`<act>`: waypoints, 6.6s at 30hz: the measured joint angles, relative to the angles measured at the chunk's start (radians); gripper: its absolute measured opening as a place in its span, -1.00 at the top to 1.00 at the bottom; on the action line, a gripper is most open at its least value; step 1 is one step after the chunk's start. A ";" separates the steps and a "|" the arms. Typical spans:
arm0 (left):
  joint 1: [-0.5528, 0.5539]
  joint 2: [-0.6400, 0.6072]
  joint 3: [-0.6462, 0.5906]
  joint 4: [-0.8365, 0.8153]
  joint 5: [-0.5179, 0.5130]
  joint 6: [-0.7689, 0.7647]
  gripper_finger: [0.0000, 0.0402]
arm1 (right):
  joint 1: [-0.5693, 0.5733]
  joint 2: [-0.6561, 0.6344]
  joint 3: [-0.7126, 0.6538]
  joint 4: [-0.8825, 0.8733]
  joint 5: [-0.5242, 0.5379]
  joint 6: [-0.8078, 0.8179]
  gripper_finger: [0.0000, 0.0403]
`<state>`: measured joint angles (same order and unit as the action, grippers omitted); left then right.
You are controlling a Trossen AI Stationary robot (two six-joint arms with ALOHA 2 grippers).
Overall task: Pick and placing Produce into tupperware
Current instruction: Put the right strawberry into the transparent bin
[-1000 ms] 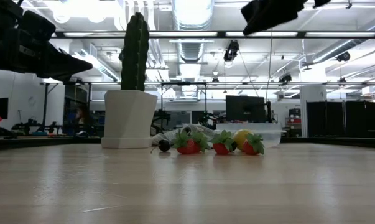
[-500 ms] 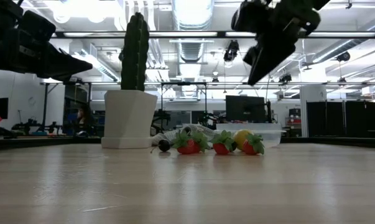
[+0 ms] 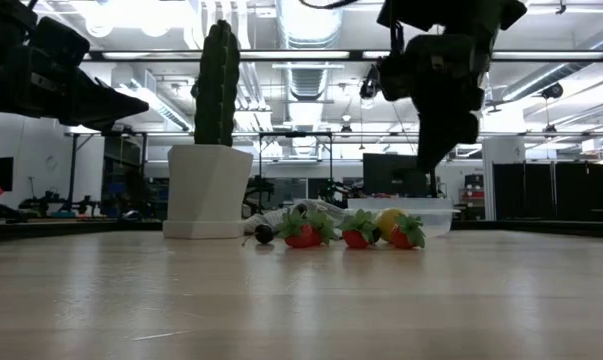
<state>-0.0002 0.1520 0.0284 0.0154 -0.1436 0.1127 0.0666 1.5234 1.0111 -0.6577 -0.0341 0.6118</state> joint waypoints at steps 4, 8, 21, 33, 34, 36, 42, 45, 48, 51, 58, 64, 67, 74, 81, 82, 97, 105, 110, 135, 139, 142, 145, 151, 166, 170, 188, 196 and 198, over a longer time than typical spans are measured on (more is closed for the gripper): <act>0.000 0.000 0.000 0.003 0.000 0.003 1.00 | 0.000 -0.004 0.000 0.010 -0.047 0.037 0.69; 0.000 -0.002 0.000 0.004 0.000 0.004 1.00 | 0.005 0.006 0.000 0.017 -0.072 0.078 0.51; 0.000 -0.002 0.000 0.003 0.000 0.005 1.00 | 0.007 0.108 0.006 0.063 -0.071 0.141 0.14; 0.000 -0.002 0.000 0.003 0.000 0.005 1.00 | 0.007 0.173 0.017 0.075 -0.072 0.140 0.24; 0.000 -0.002 0.000 0.003 0.000 0.005 1.00 | 0.007 0.176 0.017 0.074 -0.072 0.140 0.25; 0.000 -0.002 0.000 0.003 0.000 0.005 1.00 | 0.007 0.183 0.017 0.074 -0.071 0.140 0.26; 0.000 -0.002 0.000 0.003 0.000 0.005 1.00 | 0.007 0.195 0.016 0.076 -0.071 0.139 0.30; 0.000 -0.002 0.000 0.003 0.000 0.005 1.00 | 0.007 0.194 0.016 0.077 -0.070 0.139 0.32; 0.000 -0.002 0.000 0.003 0.000 0.005 1.00 | 0.004 0.194 0.016 0.079 -0.070 0.136 0.33; 0.000 -0.002 0.000 0.003 0.000 0.005 1.00 | -0.002 0.198 0.016 0.083 -0.069 0.136 0.35; 0.000 -0.002 0.000 0.003 0.000 0.005 1.00 | -0.022 0.201 0.016 0.091 -0.068 0.136 0.35; 0.000 -0.002 0.000 0.003 0.000 0.005 1.00 | -0.033 0.201 0.016 0.091 -0.067 0.114 0.35; 0.000 -0.002 0.000 0.003 0.000 0.005 1.00 | -0.035 0.201 0.014 0.092 -0.067 0.113 0.36; 0.000 -0.002 0.000 0.003 0.000 0.005 1.00 | -0.035 0.201 -0.005 0.091 -0.070 0.095 0.37; 0.000 -0.002 0.000 0.003 0.000 0.005 1.00 | -0.035 0.201 -0.005 0.094 -0.070 0.087 0.40; 0.000 -0.002 0.000 0.003 0.000 0.005 1.00 | -0.035 0.201 -0.005 0.094 -0.070 0.086 0.40; 0.000 -0.002 0.000 0.003 0.000 0.005 1.00 | -0.035 0.201 -0.006 0.094 -0.070 0.083 0.47; 0.000 -0.002 0.000 0.003 0.000 0.005 1.00 | -0.034 0.201 -0.007 0.094 -0.078 0.049 0.70; 0.000 -0.002 0.000 0.003 0.000 0.005 1.00 | -0.034 0.201 -0.008 0.094 -0.081 0.016 0.88; 0.000 -0.002 0.000 0.003 0.000 0.005 1.00 | -0.017 0.200 -0.005 0.094 -0.097 -0.048 0.96; 0.000 -0.002 0.000 0.003 0.000 0.005 1.00 | -0.008 0.200 -0.005 0.094 -0.096 -0.049 0.96; 0.000 -0.002 0.000 0.003 0.000 0.005 1.00 | -0.006 0.188 -0.005 0.094 -0.089 -0.048 0.96; 0.000 -0.002 0.000 0.003 0.000 0.005 1.00 | -0.005 0.165 -0.004 0.094 -0.070 -0.048 0.96; 0.000 -0.002 0.000 0.003 0.000 0.005 1.00 | -0.003 0.078 -0.004 0.120 -0.037 -0.096 0.96; 0.000 -0.002 0.000 0.003 0.000 0.005 1.00 | 0.008 -0.169 -0.003 0.278 0.160 -0.319 0.96; 0.000 -0.002 0.000 0.002 0.000 0.005 1.00 | 0.022 -0.200 -0.006 0.320 0.292 -0.403 0.96; 0.000 0.004 0.000 0.001 0.000 0.003 1.00 | 0.025 -0.173 -0.023 0.393 0.298 -0.482 0.96; 0.000 0.004 0.000 0.001 0.000 0.003 1.00 | 0.025 -0.173 -0.023 0.393 0.297 -0.482 0.96; 0.000 0.004 0.000 0.001 0.000 0.003 1.00 | 0.025 -0.173 -0.023 0.393 0.297 -0.482 0.96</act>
<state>-0.0006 0.1562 0.0284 0.0166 -0.1437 0.1161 0.0917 1.3506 0.9886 -0.2642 0.2630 0.1303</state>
